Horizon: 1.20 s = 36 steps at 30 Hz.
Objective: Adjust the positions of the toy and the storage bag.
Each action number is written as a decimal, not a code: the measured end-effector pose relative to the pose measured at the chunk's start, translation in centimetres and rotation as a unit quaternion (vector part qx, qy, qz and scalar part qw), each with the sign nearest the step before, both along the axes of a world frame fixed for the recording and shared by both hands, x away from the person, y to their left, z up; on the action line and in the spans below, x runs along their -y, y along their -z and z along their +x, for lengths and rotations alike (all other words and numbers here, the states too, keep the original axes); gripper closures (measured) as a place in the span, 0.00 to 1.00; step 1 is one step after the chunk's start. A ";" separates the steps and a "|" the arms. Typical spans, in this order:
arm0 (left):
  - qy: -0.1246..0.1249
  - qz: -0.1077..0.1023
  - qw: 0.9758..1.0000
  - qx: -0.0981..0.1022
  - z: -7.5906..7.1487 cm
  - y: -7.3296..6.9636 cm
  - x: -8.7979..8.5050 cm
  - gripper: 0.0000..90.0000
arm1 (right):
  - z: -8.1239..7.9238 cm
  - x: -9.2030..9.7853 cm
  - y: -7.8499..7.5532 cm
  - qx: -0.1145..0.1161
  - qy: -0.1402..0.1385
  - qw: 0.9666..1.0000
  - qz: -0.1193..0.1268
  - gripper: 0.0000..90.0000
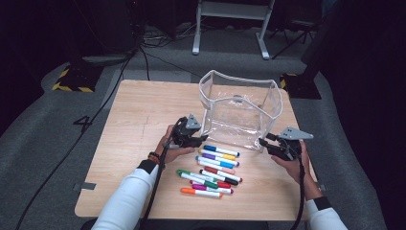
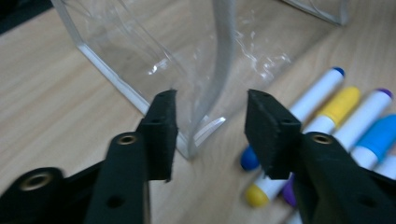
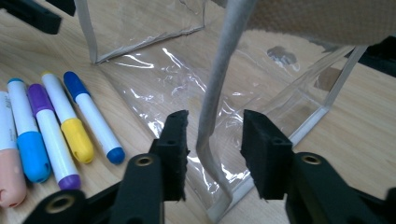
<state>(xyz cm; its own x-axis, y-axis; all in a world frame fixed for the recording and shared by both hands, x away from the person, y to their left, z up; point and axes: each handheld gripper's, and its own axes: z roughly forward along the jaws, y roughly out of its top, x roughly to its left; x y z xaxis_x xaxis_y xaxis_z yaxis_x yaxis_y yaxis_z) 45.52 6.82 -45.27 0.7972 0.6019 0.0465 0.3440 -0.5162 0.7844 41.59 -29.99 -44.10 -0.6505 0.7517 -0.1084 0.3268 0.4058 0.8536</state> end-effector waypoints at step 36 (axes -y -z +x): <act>0.026 -0.022 0.999 0.024 1.3 -0.2 0.3 0.68 | -2.1 -0.5 -0.2 0.013 -0.034 0.999 -0.014 0.97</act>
